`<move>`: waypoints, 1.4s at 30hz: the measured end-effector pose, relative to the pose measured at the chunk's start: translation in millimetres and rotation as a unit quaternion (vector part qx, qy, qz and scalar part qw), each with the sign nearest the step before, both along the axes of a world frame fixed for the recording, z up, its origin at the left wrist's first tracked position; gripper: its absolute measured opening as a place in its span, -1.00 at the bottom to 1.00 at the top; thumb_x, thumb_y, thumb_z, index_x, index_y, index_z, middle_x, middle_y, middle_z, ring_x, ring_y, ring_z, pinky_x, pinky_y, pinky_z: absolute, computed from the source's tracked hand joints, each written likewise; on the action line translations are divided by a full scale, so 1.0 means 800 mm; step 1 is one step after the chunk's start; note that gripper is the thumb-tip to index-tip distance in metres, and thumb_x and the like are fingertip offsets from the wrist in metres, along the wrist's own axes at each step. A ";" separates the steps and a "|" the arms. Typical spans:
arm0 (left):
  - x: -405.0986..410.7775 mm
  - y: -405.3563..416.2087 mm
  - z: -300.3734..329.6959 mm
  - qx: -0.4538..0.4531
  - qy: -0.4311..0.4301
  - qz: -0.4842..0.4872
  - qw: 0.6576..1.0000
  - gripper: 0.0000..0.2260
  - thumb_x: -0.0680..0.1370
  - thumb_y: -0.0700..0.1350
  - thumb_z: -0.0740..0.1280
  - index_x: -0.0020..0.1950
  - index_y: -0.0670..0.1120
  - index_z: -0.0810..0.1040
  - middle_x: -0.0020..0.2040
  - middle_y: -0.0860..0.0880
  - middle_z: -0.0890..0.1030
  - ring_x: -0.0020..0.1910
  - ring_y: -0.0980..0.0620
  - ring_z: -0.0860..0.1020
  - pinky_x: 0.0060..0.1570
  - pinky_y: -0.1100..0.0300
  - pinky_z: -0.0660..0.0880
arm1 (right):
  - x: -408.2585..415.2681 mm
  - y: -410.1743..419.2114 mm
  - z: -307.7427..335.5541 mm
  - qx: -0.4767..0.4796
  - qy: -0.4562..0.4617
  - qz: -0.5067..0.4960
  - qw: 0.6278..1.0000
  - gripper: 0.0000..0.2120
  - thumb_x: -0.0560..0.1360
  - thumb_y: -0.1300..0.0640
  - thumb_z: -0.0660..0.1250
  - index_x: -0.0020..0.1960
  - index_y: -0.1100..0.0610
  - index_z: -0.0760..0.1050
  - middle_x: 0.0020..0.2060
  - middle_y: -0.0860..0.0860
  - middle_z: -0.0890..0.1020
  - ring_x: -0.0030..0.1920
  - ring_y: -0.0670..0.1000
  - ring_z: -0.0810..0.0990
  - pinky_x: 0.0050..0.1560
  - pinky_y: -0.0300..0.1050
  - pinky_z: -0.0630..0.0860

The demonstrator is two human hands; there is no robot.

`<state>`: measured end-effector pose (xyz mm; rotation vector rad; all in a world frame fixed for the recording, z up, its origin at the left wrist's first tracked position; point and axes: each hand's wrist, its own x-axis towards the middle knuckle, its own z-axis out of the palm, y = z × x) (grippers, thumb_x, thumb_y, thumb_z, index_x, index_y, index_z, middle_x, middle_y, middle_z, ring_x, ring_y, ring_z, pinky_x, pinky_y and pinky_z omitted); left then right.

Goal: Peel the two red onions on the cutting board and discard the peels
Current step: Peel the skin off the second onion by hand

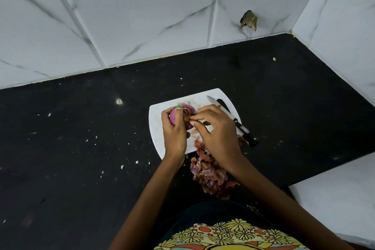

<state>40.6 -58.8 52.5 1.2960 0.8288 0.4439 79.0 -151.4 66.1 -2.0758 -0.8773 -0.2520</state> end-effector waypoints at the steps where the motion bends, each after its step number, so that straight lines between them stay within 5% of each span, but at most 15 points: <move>1: -0.001 0.000 0.000 -0.008 0.000 0.002 1.000 -0.72 0.64 0.06 0.14 0.19 -0.11 0.40 -0.05 -0.03 0.51 -0.22 0.10 0.49 -0.29 0.21 0.44 | 0.000 0.001 -0.001 0.000 0.004 0.005 1.000 -0.91 0.41 0.27 0.45 -0.09 0.17 0.63 -0.11 0.02 0.62 -0.07 -0.04 0.59 -0.06 -0.20 0.56; 9: 0.000 -0.001 0.004 -0.037 -0.001 0.006 0.999 -0.75 0.64 0.11 0.12 0.16 -0.04 0.39 -0.03 -0.04 0.53 -0.18 0.08 0.50 -0.22 0.16 0.45 | -0.003 0.004 -0.006 0.025 0.026 -0.004 0.999 -0.77 0.44 0.19 0.42 0.09 0.20 0.61 -0.02 0.04 0.62 0.00 -0.02 0.60 0.00 -0.12 0.59; 20: -0.001 -0.006 0.005 -0.029 -0.017 0.019 0.999 -0.81 0.66 0.01 0.11 0.14 -0.07 0.37 -0.09 -0.01 0.49 -0.24 0.10 0.46 -0.33 0.24 0.41 | -0.006 0.007 -0.003 0.037 0.008 -0.010 0.999 -0.92 0.40 0.25 0.42 -0.11 0.21 0.64 -0.12 0.04 0.63 -0.09 0.00 0.62 -0.11 -0.06 0.60; 27: 0.001 -0.006 0.008 -0.051 -0.011 0.029 0.998 -0.80 0.66 0.02 0.10 0.14 -0.07 0.40 -0.15 0.08 0.50 -0.20 0.09 0.49 -0.17 0.10 0.47 | -0.003 0.006 -0.003 0.019 0.039 0.011 0.999 -0.92 0.41 0.27 0.45 -0.11 0.18 0.61 -0.08 0.00 0.61 -0.02 -0.03 0.57 -0.04 -0.06 0.58; 32: -0.001 -0.007 0.004 -0.035 -0.014 0.022 0.999 -0.81 0.66 0.01 0.11 0.13 -0.08 0.37 -0.13 0.00 0.49 -0.23 0.09 0.48 -0.29 0.19 0.45 | -0.011 0.007 -0.003 -0.002 0.008 -0.007 1.000 -0.87 0.41 0.28 0.45 -0.07 0.16 0.56 -0.14 0.00 0.63 -0.08 -0.01 0.58 -0.10 -0.07 0.57; 37: -0.002 -0.004 -0.004 0.008 -0.013 0.007 1.000 -0.83 0.66 -0.03 0.11 0.15 -0.10 0.37 -0.09 -0.07 0.47 -0.28 0.07 0.43 -0.44 0.32 0.39 | -0.004 0.004 0.009 -0.001 0.077 -0.001 0.997 -0.85 0.40 0.26 0.46 -0.09 0.15 0.51 -0.19 -0.04 0.59 -0.12 -0.05 0.54 -0.11 -0.06 0.54; 42: 0.001 0.001 -0.014 0.050 -0.007 -0.008 0.999 -0.83 0.65 -0.03 0.13 0.16 -0.07 0.39 -0.01 -0.10 0.51 -0.16 0.02 0.48 -0.29 0.21 0.44 | 0.004 0.002 0.019 -0.007 0.160 0.040 0.986 -0.85 0.40 0.26 0.47 -0.14 0.15 0.50 -0.27 -0.07 0.60 -0.19 -0.08 0.58 -0.12 -0.11 0.57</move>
